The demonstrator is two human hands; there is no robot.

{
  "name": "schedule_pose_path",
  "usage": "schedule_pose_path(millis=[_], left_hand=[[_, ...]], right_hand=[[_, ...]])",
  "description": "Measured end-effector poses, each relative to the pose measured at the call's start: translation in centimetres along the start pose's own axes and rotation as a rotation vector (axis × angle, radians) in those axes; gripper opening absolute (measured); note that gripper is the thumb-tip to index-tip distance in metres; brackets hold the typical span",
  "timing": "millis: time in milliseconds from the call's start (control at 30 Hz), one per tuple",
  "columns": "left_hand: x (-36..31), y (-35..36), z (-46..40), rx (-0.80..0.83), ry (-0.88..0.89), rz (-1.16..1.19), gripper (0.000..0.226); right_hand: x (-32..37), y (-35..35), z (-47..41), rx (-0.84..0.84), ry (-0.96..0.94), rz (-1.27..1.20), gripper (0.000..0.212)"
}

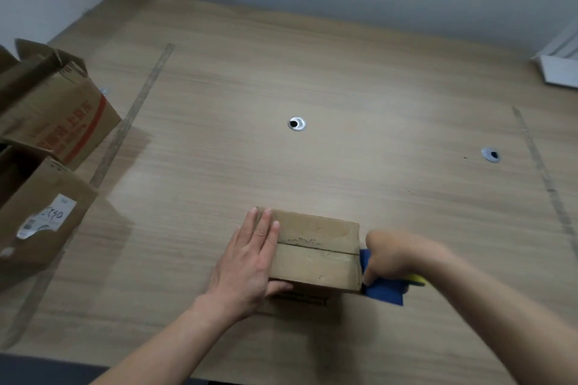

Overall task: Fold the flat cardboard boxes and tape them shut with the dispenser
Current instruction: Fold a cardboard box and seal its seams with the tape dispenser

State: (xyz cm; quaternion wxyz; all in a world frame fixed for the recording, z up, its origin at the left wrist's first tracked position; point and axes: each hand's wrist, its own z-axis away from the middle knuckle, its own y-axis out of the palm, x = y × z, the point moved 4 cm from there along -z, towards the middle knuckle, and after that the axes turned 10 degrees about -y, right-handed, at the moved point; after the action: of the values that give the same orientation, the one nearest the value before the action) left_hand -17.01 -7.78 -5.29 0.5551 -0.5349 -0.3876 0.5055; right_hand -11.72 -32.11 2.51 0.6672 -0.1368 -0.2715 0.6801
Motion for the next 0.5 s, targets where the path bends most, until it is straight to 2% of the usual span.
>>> schedule_pose_path(millis=[167, 333, 400, 500], left_hand=[[-1.0, -1.3, 0.7, 0.036, -0.093, 0.001, 0.090], [-3.8, -3.1, 1.6, 0.182, -0.213, -0.094, 0.092], [-4.3, -4.1, 1.5, 0.164, -0.188, -0.081, 0.099], [-4.6, -3.8, 0.4, 0.158, -0.024, -0.026, 0.107]], right_hand=[[-1.5, 0.3, 0.6, -0.091, 0.071, -0.103, 0.033], [-5.4, -3.7, 3.4, -0.257, 0.147, -0.166, 0.032], [-7.0, -5.0, 4.8, -0.304, 0.167, -0.202, 0.033], [-7.8, -5.7, 6.2, -0.341, 0.181, -0.234, 0.034]])
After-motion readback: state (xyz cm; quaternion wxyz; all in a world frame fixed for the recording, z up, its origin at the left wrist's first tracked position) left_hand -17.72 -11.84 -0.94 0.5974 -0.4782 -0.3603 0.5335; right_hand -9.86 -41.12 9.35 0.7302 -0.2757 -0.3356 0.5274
